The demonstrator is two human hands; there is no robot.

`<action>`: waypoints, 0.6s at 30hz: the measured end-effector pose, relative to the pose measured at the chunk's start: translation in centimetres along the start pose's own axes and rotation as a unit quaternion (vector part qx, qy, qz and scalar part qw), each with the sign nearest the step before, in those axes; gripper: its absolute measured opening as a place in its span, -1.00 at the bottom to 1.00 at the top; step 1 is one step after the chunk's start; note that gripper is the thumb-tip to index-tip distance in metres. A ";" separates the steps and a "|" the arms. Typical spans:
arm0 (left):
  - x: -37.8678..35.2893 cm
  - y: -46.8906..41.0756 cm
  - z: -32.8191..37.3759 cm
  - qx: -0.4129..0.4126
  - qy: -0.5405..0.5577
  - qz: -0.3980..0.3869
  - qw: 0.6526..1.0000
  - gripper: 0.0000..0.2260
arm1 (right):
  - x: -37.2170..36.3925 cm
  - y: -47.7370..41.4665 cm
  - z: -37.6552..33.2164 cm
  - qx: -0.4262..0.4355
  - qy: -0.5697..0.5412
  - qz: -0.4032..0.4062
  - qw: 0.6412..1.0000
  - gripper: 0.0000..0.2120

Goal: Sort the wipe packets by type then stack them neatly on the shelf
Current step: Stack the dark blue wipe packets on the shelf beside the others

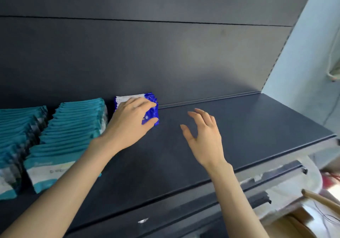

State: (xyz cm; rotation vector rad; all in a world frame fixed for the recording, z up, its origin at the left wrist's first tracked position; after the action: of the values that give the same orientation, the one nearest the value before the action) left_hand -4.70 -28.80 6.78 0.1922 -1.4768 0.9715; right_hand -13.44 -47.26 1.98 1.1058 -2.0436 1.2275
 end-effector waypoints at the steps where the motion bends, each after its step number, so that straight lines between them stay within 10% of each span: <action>1: -0.3 0.5 1.6 -0.015 0.009 0.009 1.000 -0.64 | 1.1 1.5 0.7 -0.008 0.007 0.016 1.000 -0.65; 18: -12.4 22.8 35.8 -0.190 0.246 -0.254 0.916 -0.70 | 17.2 44.9 9.7 -0.356 0.116 -0.003 0.927 -0.70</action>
State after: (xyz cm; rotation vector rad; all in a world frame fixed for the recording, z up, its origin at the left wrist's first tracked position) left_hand -43.50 -43.20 -8.73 0.0353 -1.0379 0.2654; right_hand -60.70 -50.79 -10.84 0.5797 -2.0286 0.4851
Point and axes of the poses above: each hand's wrist, its own y-axis away from the middle knuckle, its own x-axis out of the back of the hand, z = x × y, the point moved 1 cm from there along -y, towards the middle knuckle, and after that the axes turned 6 degrees about -z, right-handed, at the moved point
